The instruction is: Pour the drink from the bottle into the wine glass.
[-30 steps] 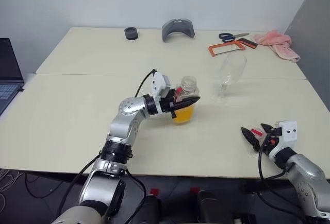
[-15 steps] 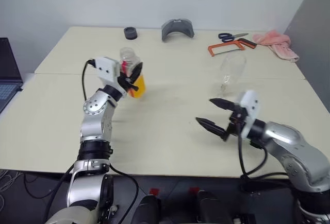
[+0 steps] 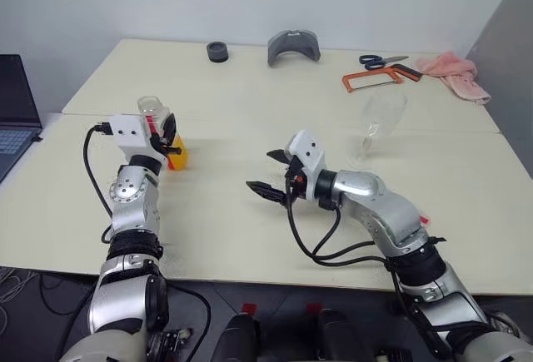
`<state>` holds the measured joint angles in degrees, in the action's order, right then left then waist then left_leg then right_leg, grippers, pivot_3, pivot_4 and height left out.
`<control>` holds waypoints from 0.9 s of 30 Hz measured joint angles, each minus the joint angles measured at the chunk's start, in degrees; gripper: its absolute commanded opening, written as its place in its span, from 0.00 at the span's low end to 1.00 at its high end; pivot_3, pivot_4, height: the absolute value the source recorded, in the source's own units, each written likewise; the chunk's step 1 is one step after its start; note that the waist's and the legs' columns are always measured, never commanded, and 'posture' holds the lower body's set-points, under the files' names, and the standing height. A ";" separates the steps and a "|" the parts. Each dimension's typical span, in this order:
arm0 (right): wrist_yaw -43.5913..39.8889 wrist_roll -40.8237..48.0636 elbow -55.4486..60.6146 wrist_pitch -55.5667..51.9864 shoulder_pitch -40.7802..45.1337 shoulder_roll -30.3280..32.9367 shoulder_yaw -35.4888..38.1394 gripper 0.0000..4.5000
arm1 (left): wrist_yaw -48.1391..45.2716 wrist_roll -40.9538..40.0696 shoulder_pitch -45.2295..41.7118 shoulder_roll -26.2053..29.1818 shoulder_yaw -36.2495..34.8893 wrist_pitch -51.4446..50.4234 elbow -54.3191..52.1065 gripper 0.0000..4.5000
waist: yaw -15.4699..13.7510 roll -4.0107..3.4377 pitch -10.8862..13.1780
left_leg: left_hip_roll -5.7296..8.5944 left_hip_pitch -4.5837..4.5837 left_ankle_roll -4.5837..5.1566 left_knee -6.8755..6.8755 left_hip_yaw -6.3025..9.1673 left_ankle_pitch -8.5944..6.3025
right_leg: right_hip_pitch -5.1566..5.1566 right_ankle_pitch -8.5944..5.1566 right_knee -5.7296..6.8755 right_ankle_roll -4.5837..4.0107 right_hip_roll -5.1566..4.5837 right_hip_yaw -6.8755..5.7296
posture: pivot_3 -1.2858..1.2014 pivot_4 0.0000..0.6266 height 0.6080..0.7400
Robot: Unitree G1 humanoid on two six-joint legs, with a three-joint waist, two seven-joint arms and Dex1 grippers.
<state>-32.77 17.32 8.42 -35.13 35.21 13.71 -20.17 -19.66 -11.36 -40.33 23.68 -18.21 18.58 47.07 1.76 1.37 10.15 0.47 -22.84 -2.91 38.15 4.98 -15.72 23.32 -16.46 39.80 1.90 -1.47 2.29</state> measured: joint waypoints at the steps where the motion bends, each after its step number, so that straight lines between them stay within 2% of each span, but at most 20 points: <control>1: -0.13 -0.36 0.00 0.10 0.03 -0.16 -0.06 1.00 | -0.06 0.03 -0.27 0.02 0.00 0.86 0.88 0.51 | 0.10 0.00 0.00 | 0.00 0.01 0.00 -0.01 -0.01 0.00 | 0.00 0.00 0.01 0.00 0.02 0.00 | 0.52 0.24 1.00; 8: -1.24 -0.84 0.76 -0.59 -0.04 -0.28 -0.09 1.00 | -2.00 -0.08 0.24 -0.61 0.43 3.35 2.55 0.99 | 0.25 0.01 -0.01 | -0.03 0.03 0.13 -0.02 -0.02 -0.08 | 0.05 0.00 0.08 0.00 0.08 0.03 | 0.52 0.24 1.00; 13: -2.01 -0.44 3.27 -2.10 -0.74 0.58 0.33 1.00 | -1.99 -0.13 3.69 -1.68 0.48 3.19 -0.67 1.00 | 0.24 0.01 -0.01 | -0.06 0.03 0.14 -0.02 -0.01 -0.08 | 0.05 0.00 0.09 0.00 0.07 0.04 | 0.52 0.24 1.00; 16: -2.20 0.41 5.30 -3.93 -1.78 1.16 1.14 1.00 | -0.09 -0.10 7.52 -2.46 0.48 2.56 -6.15 1.00 | 0.25 0.01 -0.01 | -0.12 0.03 0.15 -0.03 -0.02 -0.09 | 0.06 0.00 0.09 -0.01 0.04 0.07 | 0.52 0.24 1.00; 27: -3.34 3.10 9.63 -7.98 -6.09 3.96 3.11 1.00 | 5.41 0.81 17.82 -2.68 0.77 -4.19 -19.02 1.00 | 0.14 0.02 -0.03 | -0.11 0.05 0.21 -0.04 -0.02 -0.12 | 0.04 0.00 0.09 -0.01 0.04 0.07 | 0.52 0.24 1.00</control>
<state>-36.10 20.42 18.05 -43.10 29.12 17.66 -17.06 -14.25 -10.56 -22.51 21.00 -17.44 14.39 28.05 1.90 1.39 10.13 0.36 -22.79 -2.70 38.11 4.95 -15.84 23.36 -16.46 39.89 1.89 -1.42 2.35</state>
